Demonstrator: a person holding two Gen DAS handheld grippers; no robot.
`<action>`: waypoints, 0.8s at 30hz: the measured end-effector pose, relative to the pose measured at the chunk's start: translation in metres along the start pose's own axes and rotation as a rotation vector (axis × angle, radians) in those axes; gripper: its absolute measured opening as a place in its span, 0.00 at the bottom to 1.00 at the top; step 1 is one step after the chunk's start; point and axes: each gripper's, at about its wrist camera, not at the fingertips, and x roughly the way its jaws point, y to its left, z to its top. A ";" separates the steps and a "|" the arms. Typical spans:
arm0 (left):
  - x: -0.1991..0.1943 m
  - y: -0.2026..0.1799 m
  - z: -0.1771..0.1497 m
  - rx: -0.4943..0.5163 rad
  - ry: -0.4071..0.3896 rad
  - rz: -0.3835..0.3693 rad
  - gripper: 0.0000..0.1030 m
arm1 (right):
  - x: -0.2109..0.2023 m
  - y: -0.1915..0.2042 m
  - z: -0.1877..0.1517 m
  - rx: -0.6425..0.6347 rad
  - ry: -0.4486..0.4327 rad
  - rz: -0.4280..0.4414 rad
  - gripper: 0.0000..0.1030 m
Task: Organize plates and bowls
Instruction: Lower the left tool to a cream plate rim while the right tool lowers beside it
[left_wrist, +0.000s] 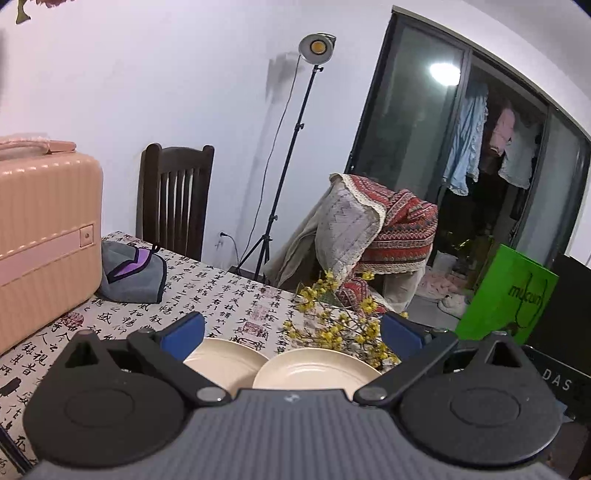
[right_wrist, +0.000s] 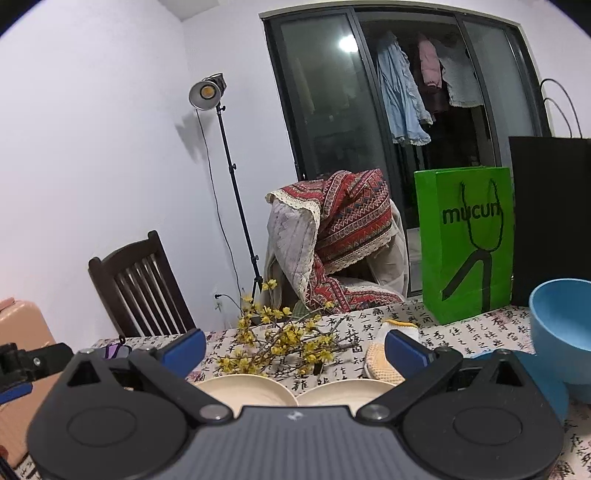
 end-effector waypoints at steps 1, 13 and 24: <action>0.004 0.001 0.001 -0.004 0.000 0.004 1.00 | 0.004 0.001 0.001 -0.004 -0.001 -0.001 1.00; 0.051 0.022 -0.005 -0.042 0.017 0.025 1.00 | 0.055 0.019 -0.005 -0.018 0.017 0.039 1.00; 0.066 0.021 -0.013 -0.007 0.018 0.049 1.00 | 0.067 0.011 -0.026 -0.010 0.001 0.067 1.00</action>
